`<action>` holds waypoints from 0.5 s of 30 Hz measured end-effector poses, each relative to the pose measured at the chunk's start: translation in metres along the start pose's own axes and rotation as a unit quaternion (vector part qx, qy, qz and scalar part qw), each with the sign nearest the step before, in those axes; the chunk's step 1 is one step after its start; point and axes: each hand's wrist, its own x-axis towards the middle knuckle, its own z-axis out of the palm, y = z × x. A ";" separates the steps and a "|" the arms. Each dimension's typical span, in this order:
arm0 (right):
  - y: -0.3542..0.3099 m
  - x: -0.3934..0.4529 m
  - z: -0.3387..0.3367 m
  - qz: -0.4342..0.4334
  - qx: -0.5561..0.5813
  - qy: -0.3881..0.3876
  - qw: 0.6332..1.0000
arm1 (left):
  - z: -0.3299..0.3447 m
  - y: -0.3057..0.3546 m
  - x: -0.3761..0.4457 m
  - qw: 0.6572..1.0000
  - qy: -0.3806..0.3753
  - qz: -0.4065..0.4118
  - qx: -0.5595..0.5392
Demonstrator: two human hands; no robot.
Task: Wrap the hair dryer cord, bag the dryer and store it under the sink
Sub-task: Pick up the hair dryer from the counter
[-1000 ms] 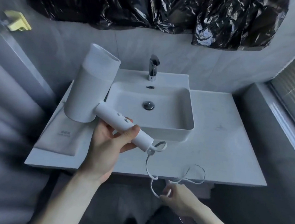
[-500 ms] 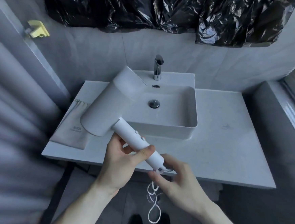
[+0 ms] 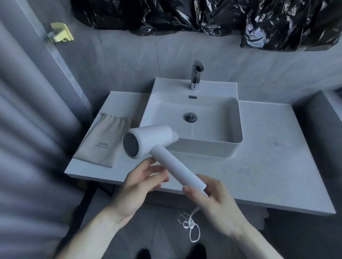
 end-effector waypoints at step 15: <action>0.007 0.014 0.074 0.115 0.100 -0.033 0.988 | -0.181 -0.046 0.025 0.934 -0.094 0.136 0.318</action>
